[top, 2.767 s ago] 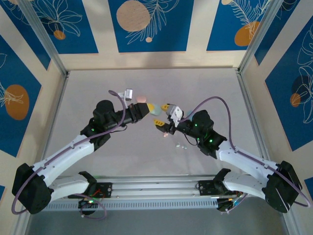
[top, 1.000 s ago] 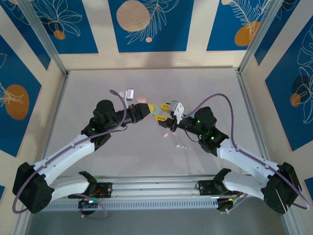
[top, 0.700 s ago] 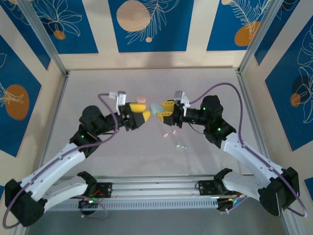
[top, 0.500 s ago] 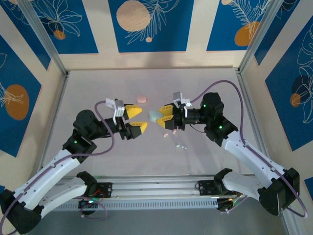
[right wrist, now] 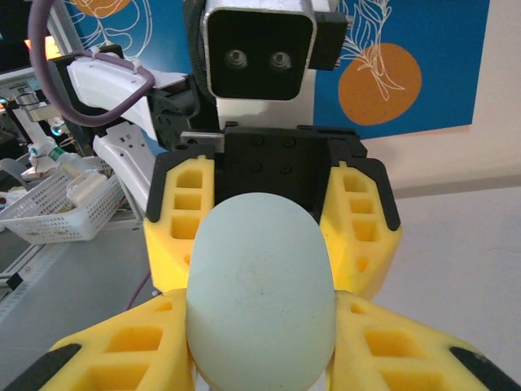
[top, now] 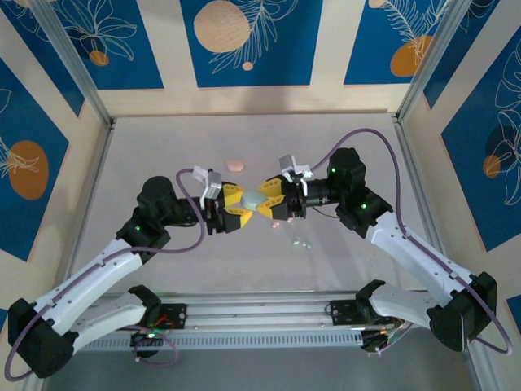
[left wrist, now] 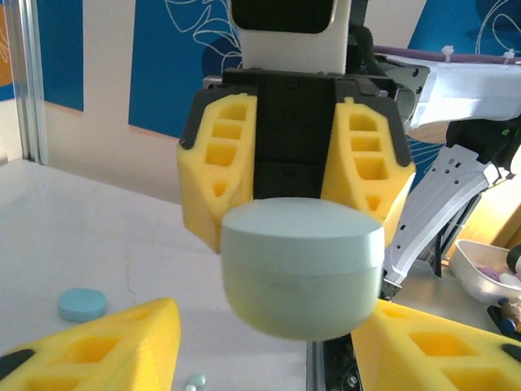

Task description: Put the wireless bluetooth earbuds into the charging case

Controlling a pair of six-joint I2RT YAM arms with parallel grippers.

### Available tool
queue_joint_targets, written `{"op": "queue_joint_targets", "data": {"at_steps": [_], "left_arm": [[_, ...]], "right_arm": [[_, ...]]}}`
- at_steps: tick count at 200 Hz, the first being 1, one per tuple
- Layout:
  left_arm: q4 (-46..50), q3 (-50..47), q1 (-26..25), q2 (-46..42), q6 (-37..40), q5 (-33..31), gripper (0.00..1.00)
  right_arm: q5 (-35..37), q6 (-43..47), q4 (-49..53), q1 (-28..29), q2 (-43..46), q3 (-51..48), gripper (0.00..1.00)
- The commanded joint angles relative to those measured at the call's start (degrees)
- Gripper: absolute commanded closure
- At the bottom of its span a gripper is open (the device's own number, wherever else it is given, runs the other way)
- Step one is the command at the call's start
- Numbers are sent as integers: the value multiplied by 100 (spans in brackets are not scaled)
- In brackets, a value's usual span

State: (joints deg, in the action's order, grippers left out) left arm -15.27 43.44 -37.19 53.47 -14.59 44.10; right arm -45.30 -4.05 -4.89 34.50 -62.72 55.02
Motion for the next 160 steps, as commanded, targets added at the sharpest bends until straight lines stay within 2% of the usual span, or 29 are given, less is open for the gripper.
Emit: {"op": "queue_joint_targets", "data": {"at_steps": [1, 61, 160], "left_arm": [[-530, 86, -49, 2, -232, 178, 47], [-531, 110, -67, 76, -179, 275, 49], [-344, 174, -122, 120, 118, 430, 59]], "right_arm": [[27, 215, 129, 57, -11, 142, 69], [81, 370, 156, 57, -73, 167, 69], [23, 175, 166, 74, -161, 290, 69]]}}
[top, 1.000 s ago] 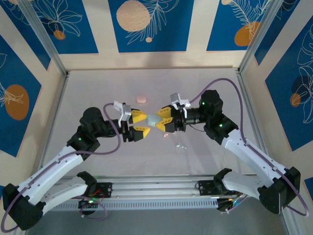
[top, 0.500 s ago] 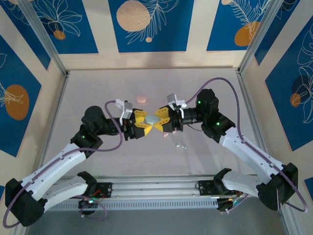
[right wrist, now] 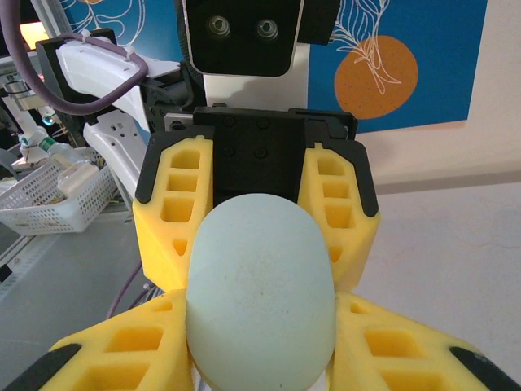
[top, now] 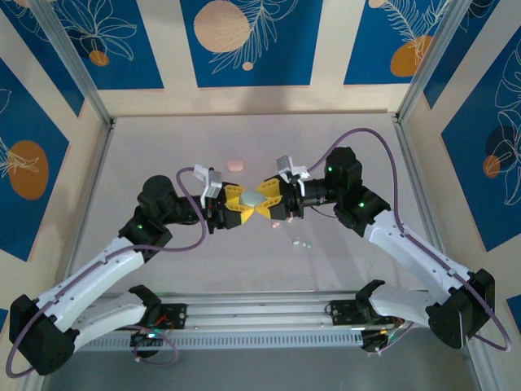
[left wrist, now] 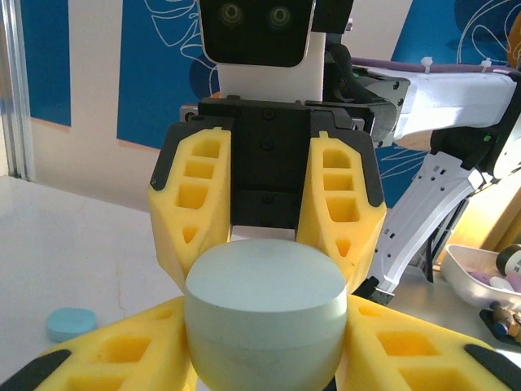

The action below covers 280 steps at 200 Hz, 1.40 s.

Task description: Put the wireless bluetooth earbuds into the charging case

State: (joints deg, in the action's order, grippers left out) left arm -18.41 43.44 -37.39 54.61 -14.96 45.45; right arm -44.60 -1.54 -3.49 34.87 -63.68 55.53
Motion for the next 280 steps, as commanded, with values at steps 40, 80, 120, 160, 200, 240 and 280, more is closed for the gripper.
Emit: {"op": "queue_joint_targets", "data": {"at_steps": [40, 80, 120, 160, 200, 240, 280], "left_arm": [[9, 155, -129, -26, 238, 352, 61], [103, 200, -164, 25, 273, 489, 69], [136, 86, -181, -100, 575, 390, 77], [-204, -176, -181, -261, 786, 327, 79], [-370, -256, -177, -305, 802, 202, 79], [-589, -391, -188, -360, 771, 64, 79], [-904, -546, -189, -372, 682, -137, 78]], "right_arm": [[-49, -88, 75, 55, -92, 283, 69], [-5, -118, 76, 64, -133, 305, 68], [296, -575, 124, -51, -150, 283, 61], [127, -1111, 594, -289, -391, 534, 55], [373, -1284, 684, -279, -435, 595, 48], [1059, -1641, 966, -297, -502, 802, 43], [1247, -1923, 1453, -288, -657, 1068, 40]]}}
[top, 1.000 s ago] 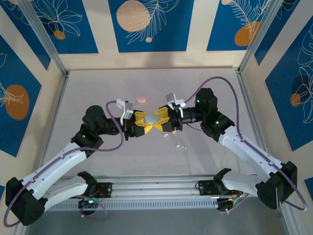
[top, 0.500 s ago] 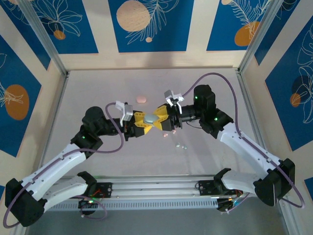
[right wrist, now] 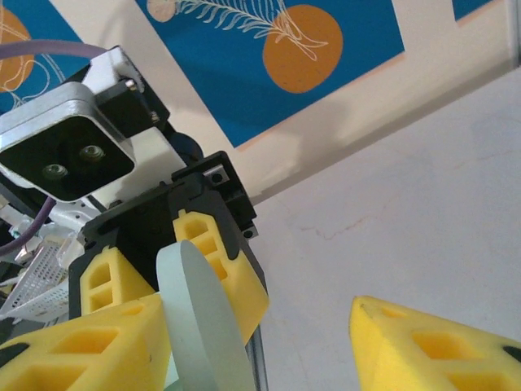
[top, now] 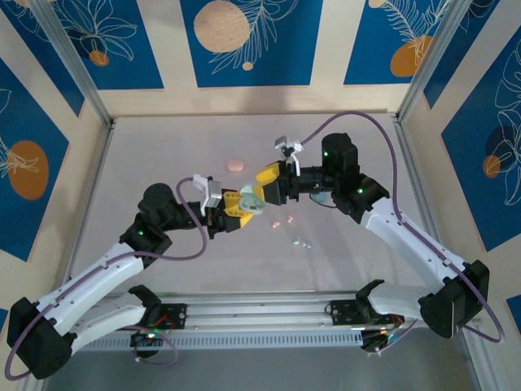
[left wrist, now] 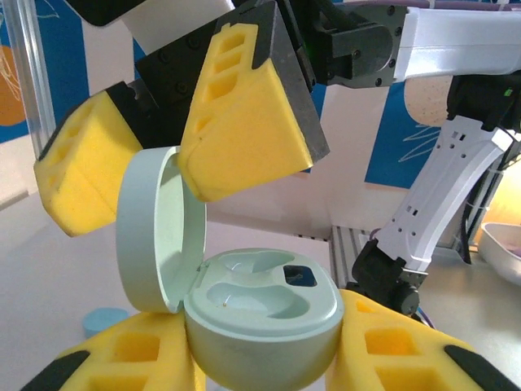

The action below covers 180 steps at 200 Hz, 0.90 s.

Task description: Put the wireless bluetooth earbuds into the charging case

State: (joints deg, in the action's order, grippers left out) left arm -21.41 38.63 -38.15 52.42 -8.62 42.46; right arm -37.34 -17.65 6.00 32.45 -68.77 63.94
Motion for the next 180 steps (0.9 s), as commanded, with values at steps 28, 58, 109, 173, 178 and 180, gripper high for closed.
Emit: {"op": "queue_joint_targets", "data": {"at_steps": [28, 58, 109, 173, 178, 180], "left_arm": [[-716, -153, -114, -170, -62, -111, 79], [-1002, -329, -113, -219, -172, -413, 79], [-1066, -332, -113, -213, -201, -421, 78], [-1163, -569, -113, -458, -21, -962, 79], [-1164, -584, -114, -464, -9, -996, 79], [-1168, -585, -114, -471, 5, -1005, 79]], "right_arm": [[427, -396, 744, -37, -194, 367, 39], [246, -236, 614, 28, -37, 283, 36], [618, 395, 600, 104, 208, -41, 33], [1327, -300, 371, 88, 1222, -557, 32], [1441, -369, 399, 66, 1349, -623, 33], [1489, -395, 412, 61, 1402, -645, 33]]}}
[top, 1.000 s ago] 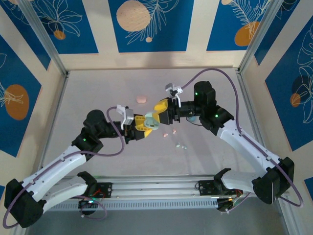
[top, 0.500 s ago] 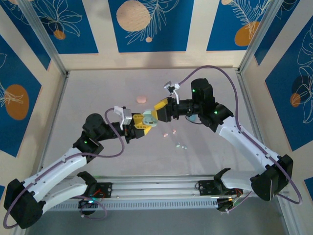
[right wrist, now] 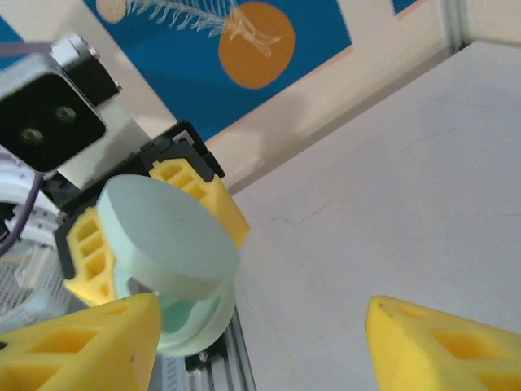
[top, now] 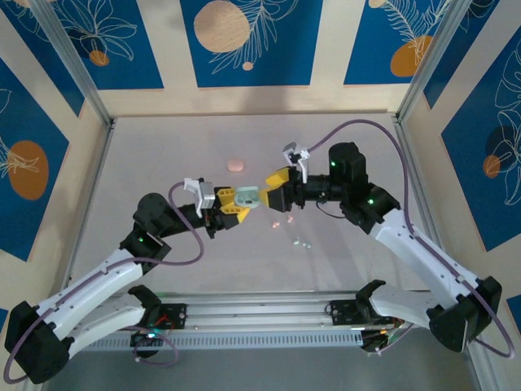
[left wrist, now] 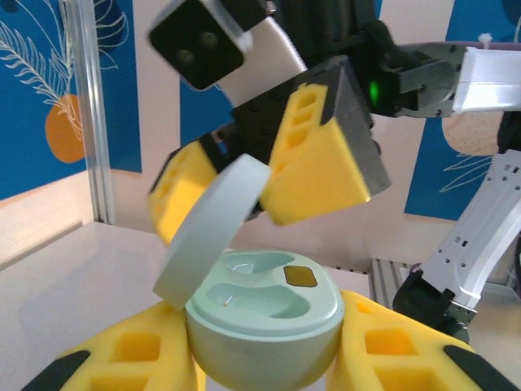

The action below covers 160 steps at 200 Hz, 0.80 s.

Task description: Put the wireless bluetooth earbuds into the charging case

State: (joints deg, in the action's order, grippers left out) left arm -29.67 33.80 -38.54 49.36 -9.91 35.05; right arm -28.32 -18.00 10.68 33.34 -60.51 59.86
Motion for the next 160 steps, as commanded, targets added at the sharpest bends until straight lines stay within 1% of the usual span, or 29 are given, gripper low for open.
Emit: {"op": "queue_joint_targets", "data": {"at_steps": [1, 15, 21, 28, 45, 51, 57, 72, 85, 102, 119, 138, 160], "left_arm": [[-344, -106, -74, -169, 136, -267, 79], [-358, -118, -70, -171, 142, -291, 79], [-349, -98, -74, -161, 145, -280, 79], [-364, -83, -74, -136, 138, -264, 79], [-444, -51, -72, -53, 84, -223, 79], [-493, -49, -68, -26, 61, -217, 79], [-538, -34, -74, 6, 19, -197, 79], [-635, -6, -74, 42, -26, -140, 79], [-611, 12, -74, 43, 18, -159, 78], [-599, 9, -72, 29, 123, -207, 78], [-516, 54, -74, 29, 271, -220, 78], [-446, 108, -74, 34, 403, -226, 78], [-434, 134, -74, 24, 505, -307, 78]], "right_arm": [[610, -374, -47, -33, 597, -250, 33], [1063, -640, 160, -86, 892, -363, 35], [1129, -749, 262, -100, 959, -378, 37], [983, -725, 332, -109, 995, -365, 37], [339, -407, 296, -30, 958, -360, 37], [284, -303, 278, 32, 932, -361, 37], [383, -320, 297, 93, 904, -346, 37], [702, -955, 511, 52, 682, -131, 36], [446, -1482, 888, -53, 320, 273, 36], [69, -2150, 1164, -2, -143, 725, 36], [-395, -2681, 866, 141, -467, 818, 34], [-452, -3462, 530, 225, -669, 749, 34], [-941, -3951, 225, 250, -909, 755, 37]]}}
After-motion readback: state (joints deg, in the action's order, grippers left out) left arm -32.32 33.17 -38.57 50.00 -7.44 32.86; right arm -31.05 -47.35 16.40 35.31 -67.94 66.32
